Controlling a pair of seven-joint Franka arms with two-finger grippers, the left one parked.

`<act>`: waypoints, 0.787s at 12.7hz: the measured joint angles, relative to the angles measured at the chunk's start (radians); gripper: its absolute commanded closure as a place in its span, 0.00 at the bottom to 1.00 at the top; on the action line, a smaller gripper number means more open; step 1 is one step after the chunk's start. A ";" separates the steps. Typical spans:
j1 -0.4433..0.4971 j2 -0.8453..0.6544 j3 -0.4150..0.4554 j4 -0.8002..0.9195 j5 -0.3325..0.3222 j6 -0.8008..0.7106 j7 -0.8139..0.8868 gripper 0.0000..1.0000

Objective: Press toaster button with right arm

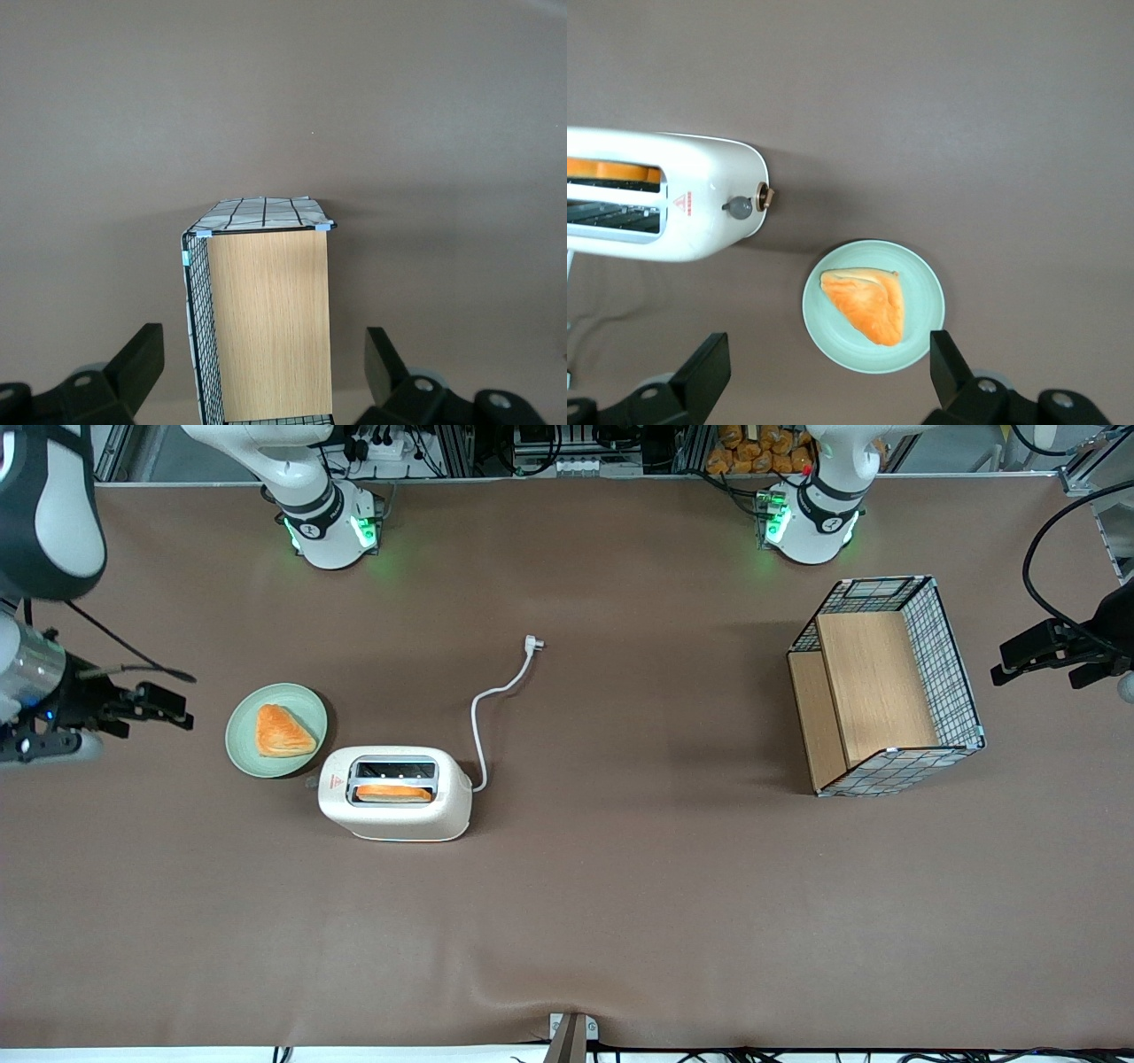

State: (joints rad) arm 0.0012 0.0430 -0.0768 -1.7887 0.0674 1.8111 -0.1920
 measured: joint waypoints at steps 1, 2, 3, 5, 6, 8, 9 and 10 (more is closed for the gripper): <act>0.002 -0.024 0.001 -0.010 -0.007 -0.007 0.000 0.00; 0.002 -0.043 0.001 -0.013 -0.010 -0.025 0.000 0.00; 0.002 -0.058 0.001 -0.013 -0.012 -0.047 0.000 0.00; 0.001 -0.083 -0.003 -0.002 -0.014 -0.086 0.000 0.00; -0.002 -0.090 -0.006 0.016 -0.015 -0.108 0.001 0.00; -0.009 -0.096 -0.012 0.067 -0.016 -0.173 0.041 0.00; -0.010 -0.096 -0.013 0.095 -0.016 -0.213 0.079 0.00; -0.009 -0.097 -0.011 0.125 -0.016 -0.247 0.111 0.00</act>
State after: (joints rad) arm -0.0082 -0.0536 -0.0882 -1.6639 0.0518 1.5637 -0.0811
